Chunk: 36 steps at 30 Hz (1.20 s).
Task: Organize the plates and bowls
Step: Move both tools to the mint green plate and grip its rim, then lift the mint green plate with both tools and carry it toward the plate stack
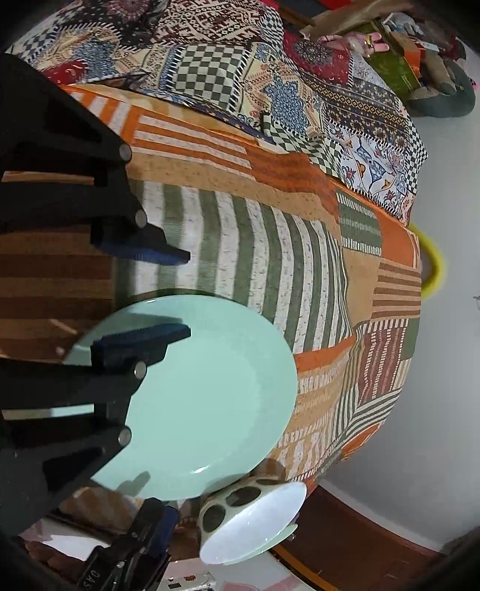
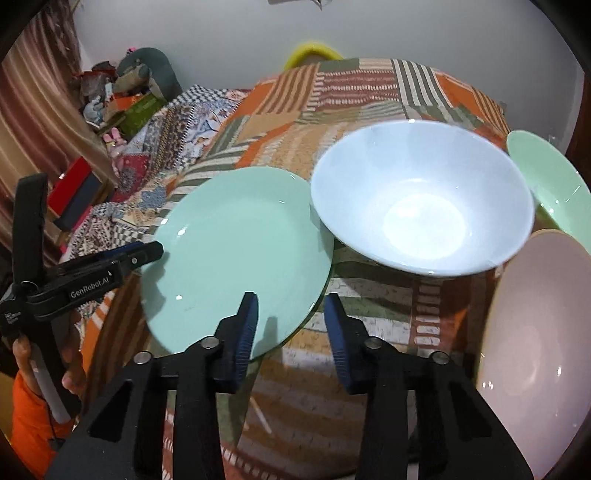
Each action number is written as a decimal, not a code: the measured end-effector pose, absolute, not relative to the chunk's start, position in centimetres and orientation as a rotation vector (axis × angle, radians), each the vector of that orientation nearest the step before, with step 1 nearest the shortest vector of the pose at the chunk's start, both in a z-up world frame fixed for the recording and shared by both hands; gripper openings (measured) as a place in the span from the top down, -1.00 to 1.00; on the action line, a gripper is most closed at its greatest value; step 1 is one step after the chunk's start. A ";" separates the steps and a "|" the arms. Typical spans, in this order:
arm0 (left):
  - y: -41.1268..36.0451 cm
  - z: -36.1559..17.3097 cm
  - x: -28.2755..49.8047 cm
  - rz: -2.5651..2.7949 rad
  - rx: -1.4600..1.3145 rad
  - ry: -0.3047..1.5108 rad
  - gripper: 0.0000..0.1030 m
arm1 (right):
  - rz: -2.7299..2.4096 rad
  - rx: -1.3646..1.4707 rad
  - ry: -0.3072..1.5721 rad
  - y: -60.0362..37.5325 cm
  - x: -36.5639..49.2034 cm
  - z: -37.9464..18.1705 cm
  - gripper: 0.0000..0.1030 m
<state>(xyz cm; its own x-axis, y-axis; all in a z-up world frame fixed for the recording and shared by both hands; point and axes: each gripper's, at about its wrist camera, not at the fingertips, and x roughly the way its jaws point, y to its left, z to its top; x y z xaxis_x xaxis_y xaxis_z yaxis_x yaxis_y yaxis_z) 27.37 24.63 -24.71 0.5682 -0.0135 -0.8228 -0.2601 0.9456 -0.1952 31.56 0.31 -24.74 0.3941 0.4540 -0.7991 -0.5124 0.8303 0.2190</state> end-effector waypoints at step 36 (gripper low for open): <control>24.4 -25.4 23.2 0.066 -0.249 1.026 0.46 | 0.701 -0.131 1.075 3.0 32.5 -26.4 0.47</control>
